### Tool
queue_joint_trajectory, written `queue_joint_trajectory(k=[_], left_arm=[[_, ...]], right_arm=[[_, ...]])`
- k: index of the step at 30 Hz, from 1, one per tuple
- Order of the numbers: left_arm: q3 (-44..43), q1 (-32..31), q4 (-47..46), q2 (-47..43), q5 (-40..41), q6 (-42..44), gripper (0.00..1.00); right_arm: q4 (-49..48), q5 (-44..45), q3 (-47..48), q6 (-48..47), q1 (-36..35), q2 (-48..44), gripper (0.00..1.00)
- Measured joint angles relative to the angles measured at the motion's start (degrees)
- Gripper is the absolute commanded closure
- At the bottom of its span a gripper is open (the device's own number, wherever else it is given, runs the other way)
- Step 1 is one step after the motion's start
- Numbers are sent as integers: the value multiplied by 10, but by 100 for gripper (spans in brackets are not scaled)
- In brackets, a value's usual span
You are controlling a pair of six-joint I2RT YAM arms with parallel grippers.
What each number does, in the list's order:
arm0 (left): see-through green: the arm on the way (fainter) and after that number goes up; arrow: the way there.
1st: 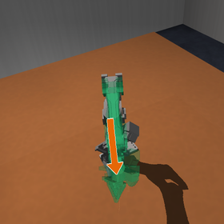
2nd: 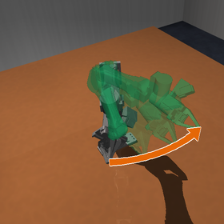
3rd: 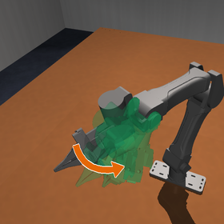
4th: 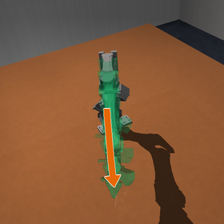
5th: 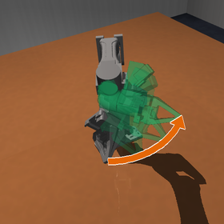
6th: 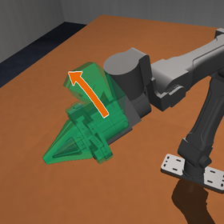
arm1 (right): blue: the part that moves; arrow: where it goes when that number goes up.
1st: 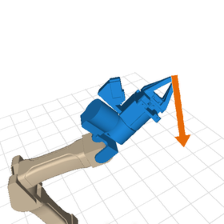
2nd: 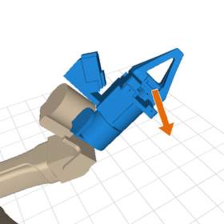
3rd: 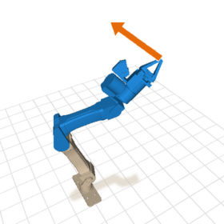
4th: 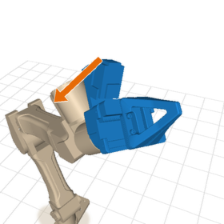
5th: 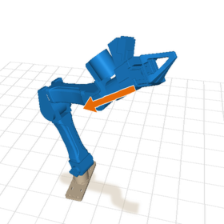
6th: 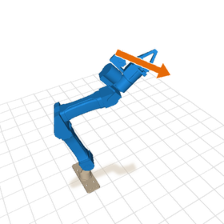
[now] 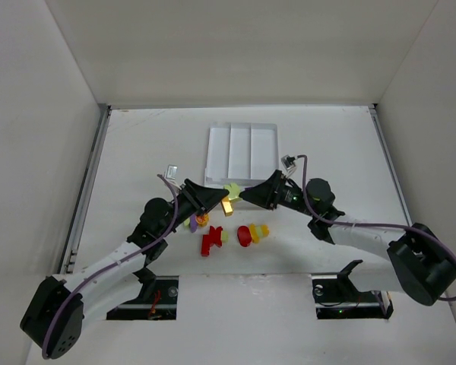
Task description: Sort the legos into containers by color
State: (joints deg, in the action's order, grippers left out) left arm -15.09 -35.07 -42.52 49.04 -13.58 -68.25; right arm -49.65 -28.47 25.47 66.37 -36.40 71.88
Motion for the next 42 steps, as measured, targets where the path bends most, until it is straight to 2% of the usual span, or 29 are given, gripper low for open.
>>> queue_joint_trajectory(k=[6,12,19,31,42], left_arm=[[9,-6,-20,-9,-8,-23,83],[17,-10,-32,-4,-11,-45,83],[26,-12,-35,0,-10,-54,84],[45,-7,-47,-23,-23,-63,88],[51,16,-43,-36,-28,-64,88]], right_arm=[[1,0,14,-4,0,23,24],[-2,0,28,-4,0,36,45],[-7,-1,31,1,0,42,64],[1,-26,32,2,8,34,66],[4,-16,31,-2,66,27,66]])
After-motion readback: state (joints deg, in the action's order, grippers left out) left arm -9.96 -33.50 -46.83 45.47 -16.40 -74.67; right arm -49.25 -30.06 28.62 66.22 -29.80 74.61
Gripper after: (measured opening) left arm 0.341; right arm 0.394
